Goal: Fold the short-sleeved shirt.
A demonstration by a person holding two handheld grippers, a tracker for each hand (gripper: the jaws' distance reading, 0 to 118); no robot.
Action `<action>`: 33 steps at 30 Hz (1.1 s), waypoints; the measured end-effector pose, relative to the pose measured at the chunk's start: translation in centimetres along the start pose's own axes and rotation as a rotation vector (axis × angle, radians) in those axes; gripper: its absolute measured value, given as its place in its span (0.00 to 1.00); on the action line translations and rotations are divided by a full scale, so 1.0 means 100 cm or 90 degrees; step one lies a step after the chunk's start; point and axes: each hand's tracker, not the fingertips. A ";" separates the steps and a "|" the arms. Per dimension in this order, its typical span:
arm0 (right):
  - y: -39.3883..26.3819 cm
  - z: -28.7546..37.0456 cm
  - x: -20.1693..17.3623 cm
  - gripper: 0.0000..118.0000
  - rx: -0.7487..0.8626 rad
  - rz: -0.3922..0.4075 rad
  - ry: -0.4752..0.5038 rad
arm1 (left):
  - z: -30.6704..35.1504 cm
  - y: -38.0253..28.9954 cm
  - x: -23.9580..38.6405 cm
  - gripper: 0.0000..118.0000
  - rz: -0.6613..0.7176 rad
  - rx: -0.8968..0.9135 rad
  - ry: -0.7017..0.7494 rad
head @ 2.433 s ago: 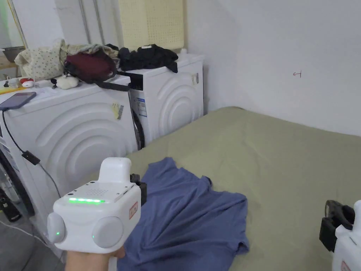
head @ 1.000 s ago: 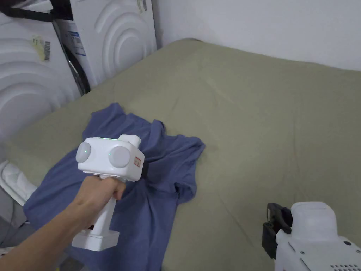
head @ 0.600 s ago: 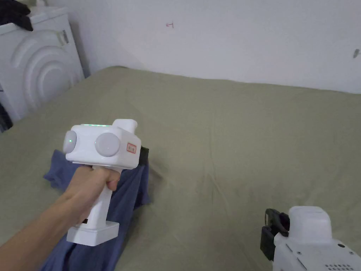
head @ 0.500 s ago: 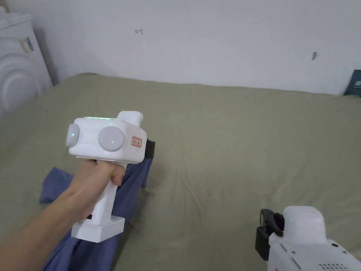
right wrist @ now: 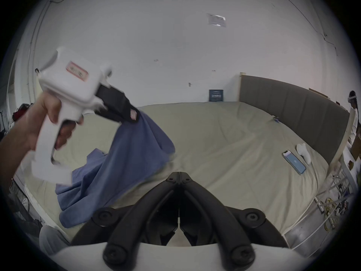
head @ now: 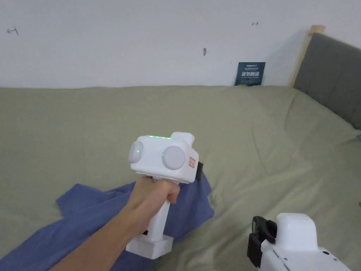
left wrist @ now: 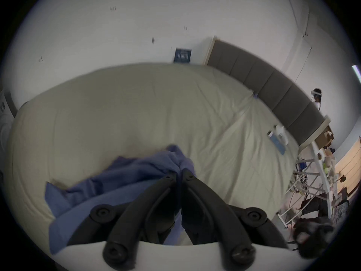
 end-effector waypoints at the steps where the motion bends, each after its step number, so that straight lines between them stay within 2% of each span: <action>1: -0.001 -0.002 0.004 0.02 -0.004 -0.003 -0.004 | -0.014 -0.006 0.001 0.02 0.003 -0.016 0.016; 6: -0.008 -0.012 0.016 0.02 -0.026 -0.011 -0.018 | -0.062 -0.038 -0.004 0.02 0.004 -0.069 0.066; 8: -0.009 -0.015 0.018 0.02 -0.030 -0.010 -0.017 | -0.062 -0.044 -0.011 0.11 0.027 -0.065 0.066; 9: -0.009 -0.016 0.018 0.02 -0.032 -0.008 -0.018 | -0.058 -0.047 -0.015 0.29 0.038 -0.058 0.075; 10: -0.008 -0.017 0.017 0.02 -0.033 -0.007 -0.019 | -0.053 -0.051 -0.022 0.70 0.051 -0.051 0.065; 11: -0.008 -0.016 0.016 0.02 -0.033 -0.007 -0.017 | -0.043 -0.054 -0.025 0.92 0.059 -0.052 0.056; 12: -0.008 -0.016 0.015 0.02 -0.032 -0.008 -0.014 | -0.032 -0.058 -0.028 0.98 0.072 -0.049 0.060; 15: -0.004 -0.016 0.006 0.02 -0.022 -0.012 -0.004 | 0.019 -0.072 -0.039 0.97 0.104 0.009 0.068; 18: 0.002 -0.010 -0.009 0.02 -0.007 0.012 0.012 | 0.092 -0.099 -0.047 0.95 0.101 0.107 0.108; 20: 0.006 -0.004 -0.018 0.02 0.009 0.020 0.033 | 0.144 -0.121 -0.052 0.82 0.103 0.188 0.152; 21: 0.008 0.000 -0.023 0.02 0.013 0.020 0.037 | 0.170 -0.135 -0.053 0.70 0.103 0.233 0.170; 23: 0.010 0.007 -0.034 0.02 0.032 0.024 0.056 | 0.216 -0.161 -0.057 0.13 0.093 0.287 0.202; 24: 0.010 0.010 -0.039 0.02 0.040 0.032 0.063 | 0.233 -0.172 -0.060 0.00 0.093 0.311 0.219; 26: 0.011 0.018 -0.051 0.02 0.048 0.040 0.070 | 0.269 -0.199 -0.064 0.00 0.112 0.359 0.275; 29: 0.011 0.030 -0.063 0.02 0.063 0.047 0.089 | 0.300 -0.221 -0.071 0.00 0.113 0.365 0.328; 33: 0.009 0.043 -0.077 0.02 0.081 0.066 0.096 | 0.330 -0.247 -0.080 0.00 0.125 0.378 0.363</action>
